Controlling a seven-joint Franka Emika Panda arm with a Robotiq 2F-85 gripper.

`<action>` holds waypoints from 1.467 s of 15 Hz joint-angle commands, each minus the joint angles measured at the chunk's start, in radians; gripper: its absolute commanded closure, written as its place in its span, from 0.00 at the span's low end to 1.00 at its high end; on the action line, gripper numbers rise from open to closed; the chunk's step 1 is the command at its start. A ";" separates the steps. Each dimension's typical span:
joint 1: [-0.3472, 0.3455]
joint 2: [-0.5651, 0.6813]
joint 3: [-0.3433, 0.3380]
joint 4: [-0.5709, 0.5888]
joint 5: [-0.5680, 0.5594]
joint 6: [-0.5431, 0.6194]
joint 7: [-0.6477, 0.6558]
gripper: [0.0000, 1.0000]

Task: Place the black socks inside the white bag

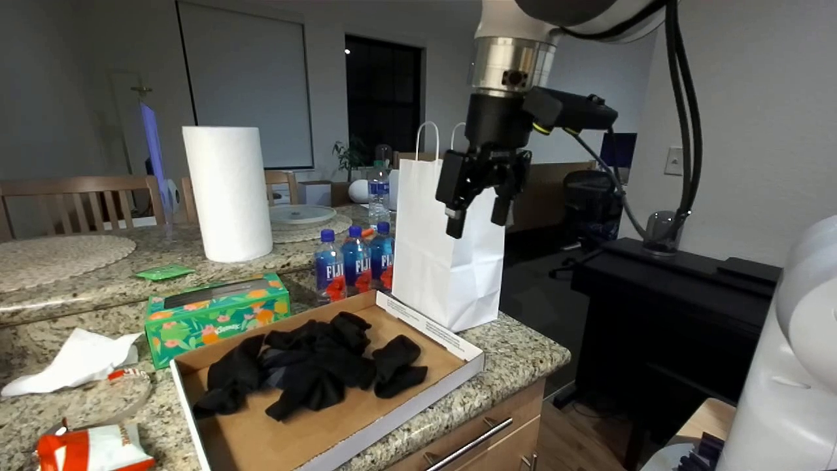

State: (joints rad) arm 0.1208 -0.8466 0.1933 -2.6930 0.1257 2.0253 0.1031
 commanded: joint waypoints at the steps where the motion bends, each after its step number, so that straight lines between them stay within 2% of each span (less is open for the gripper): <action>1: 0.078 0.095 0.011 0.052 0.065 0.148 -0.010 0.00; 2: 0.098 0.113 0.012 0.060 0.079 0.178 -0.019 0.00; 3: 0.069 0.044 0.007 0.030 0.035 0.120 0.006 0.00; 11: 0.079 0.057 0.002 0.038 0.038 0.127 0.004 0.00; 14: 0.090 0.136 0.022 0.067 0.049 0.217 0.003 0.00; 18: 0.095 0.229 0.069 0.086 0.030 0.401 0.024 0.00; 19: 0.074 0.265 0.101 0.087 0.005 0.442 0.056 0.00; 22: 0.071 0.354 0.139 0.086 -0.032 0.501 0.095 0.00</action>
State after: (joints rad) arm 0.2065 -0.5941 0.2925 -2.6256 0.1419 2.4689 0.1405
